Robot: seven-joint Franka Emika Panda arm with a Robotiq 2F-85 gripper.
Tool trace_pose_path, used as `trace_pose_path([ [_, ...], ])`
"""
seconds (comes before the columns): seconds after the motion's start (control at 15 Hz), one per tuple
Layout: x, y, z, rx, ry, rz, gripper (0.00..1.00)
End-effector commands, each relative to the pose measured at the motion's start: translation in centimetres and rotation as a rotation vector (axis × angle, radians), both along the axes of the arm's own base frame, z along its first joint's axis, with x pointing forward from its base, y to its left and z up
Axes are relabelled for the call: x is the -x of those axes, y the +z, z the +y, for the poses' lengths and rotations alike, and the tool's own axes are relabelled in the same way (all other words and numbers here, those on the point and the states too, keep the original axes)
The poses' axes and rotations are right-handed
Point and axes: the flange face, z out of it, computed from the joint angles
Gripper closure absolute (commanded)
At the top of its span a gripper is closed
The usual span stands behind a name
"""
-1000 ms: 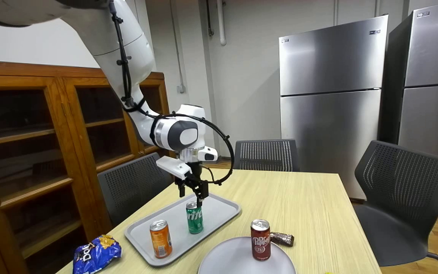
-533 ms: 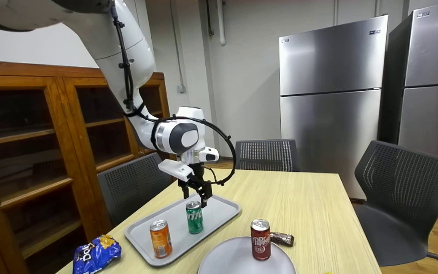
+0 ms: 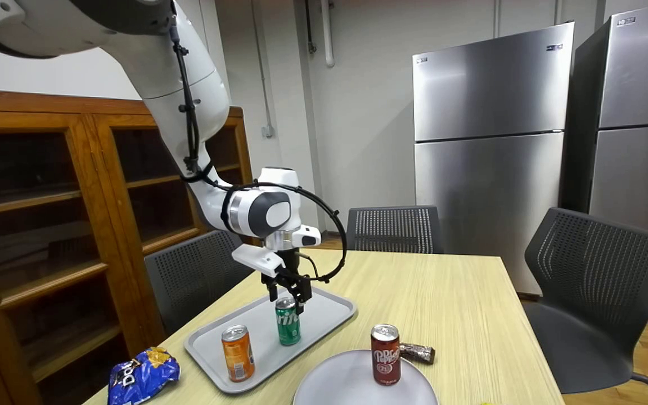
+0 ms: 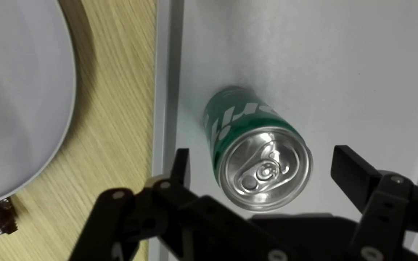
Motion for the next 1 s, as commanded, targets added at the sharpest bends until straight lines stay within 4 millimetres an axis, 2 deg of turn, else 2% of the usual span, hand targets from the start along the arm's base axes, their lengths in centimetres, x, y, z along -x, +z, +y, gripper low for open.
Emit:
trace_pose_path([
  [0.0,-0.45,-0.57,0.35,0.025,-0.004,0.002,0.00],
  [0.27,-0.36,-0.97,0.38,0.026,0.003,0.010,0.00],
  [0.33,-0.35,-0.99,0.38,0.025,0.002,0.011,0.25],
  [0.47,-0.37,-0.96,0.36,0.025,0.007,0.008,0.34],
  [0.67,-0.42,-0.89,0.30,0.022,0.010,0.008,0.60],
  [0.93,-0.05,-0.12,0.28,0.003,0.016,0.012,0.61],
])
